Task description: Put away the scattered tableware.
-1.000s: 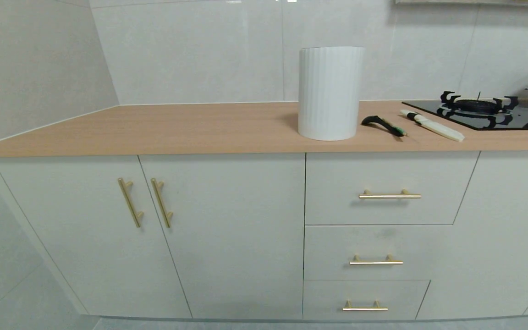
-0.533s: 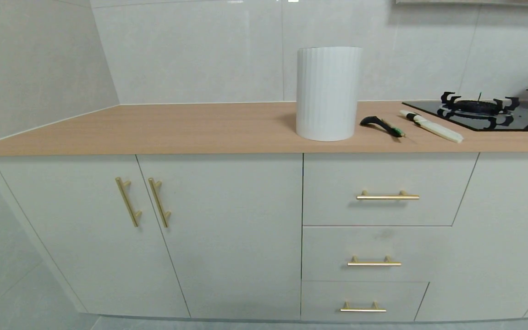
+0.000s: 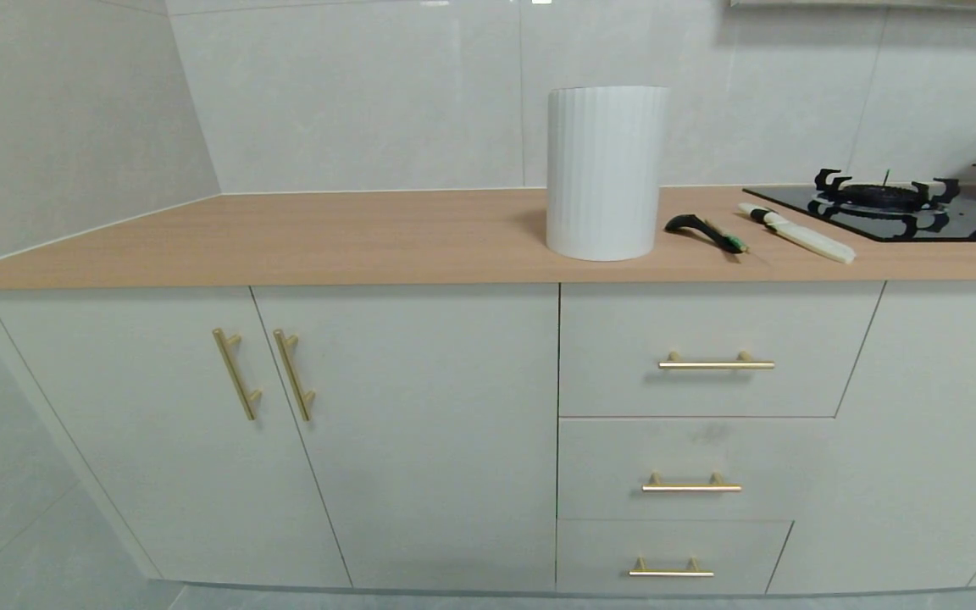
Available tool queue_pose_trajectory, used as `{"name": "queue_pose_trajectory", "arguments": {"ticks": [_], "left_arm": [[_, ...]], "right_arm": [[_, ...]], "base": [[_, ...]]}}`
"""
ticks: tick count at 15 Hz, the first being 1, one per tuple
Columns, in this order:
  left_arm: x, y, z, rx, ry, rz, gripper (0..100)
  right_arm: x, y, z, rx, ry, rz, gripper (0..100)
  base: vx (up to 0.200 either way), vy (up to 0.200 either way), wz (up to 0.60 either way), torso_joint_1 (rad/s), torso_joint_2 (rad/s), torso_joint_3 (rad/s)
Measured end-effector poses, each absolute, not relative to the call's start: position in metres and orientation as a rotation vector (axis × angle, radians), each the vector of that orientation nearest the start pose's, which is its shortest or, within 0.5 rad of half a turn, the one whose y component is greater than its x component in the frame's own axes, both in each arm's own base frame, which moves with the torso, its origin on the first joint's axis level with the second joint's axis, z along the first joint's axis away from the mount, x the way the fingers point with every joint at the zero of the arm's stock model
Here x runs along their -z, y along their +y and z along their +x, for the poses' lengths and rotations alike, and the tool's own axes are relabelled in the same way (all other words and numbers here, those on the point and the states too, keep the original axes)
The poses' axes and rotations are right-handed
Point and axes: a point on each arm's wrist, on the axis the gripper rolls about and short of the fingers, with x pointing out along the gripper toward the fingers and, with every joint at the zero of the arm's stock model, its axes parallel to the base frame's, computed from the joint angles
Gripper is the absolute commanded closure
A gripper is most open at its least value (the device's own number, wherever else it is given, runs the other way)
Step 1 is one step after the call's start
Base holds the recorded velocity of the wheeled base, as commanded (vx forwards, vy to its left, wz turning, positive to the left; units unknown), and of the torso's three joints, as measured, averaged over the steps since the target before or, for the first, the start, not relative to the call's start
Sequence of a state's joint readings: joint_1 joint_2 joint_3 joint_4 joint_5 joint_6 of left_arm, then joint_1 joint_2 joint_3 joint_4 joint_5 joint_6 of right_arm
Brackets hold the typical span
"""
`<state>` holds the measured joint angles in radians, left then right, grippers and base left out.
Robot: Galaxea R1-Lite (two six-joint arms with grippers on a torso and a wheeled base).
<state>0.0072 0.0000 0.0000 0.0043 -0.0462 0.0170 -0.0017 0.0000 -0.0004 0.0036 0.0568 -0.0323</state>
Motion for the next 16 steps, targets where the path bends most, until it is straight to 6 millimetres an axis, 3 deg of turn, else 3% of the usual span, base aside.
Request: {"name": "queue_pose_trajectory", "arguments": {"ticks": [3, 6, 8, 12, 16], "left_arm": [[-0.075, -0.001, -0.023, 0.039, 0.004, 0.017, 0], [-0.075, -0.001, -0.023, 0.039, 0.004, 0.017, 0], [-0.075, -0.001, -0.023, 0.039, 0.004, 0.017, 0], [-0.075, -0.001, -0.023, 0.039, 0.004, 0.017, 0], [-0.075, -0.001, -0.023, 0.039, 0.004, 0.017, 0]], "right_arm": [[-0.078, 0.002, -0.023, -0.068, -0.004, -0.052, 0], [-0.108, 0.003, -0.026, -0.151, -0.025, -0.019, 0], [-0.123, 0.004, -0.016, -0.205, 0.051, -0.006, 0], [-0.151, 0.006, 0.031, -0.262, 0.31, 0.021, 0], [-0.168, 0.013, 0.112, -0.308, 0.572, 0.035, 0]], "base": [[0.0, 0.0, 0.0, 0.0, 0.0, 0.0], [0.0, 0.0, 0.0, 0.0, 0.0, 0.0], [0.0, 0.0, 0.0, 0.0, 0.0, 0.0], [0.0, 0.0, 0.0, 0.0, 0.0, 0.0], [0.0, 0.0, 0.0, 0.0, 0.0, 0.0]]}}
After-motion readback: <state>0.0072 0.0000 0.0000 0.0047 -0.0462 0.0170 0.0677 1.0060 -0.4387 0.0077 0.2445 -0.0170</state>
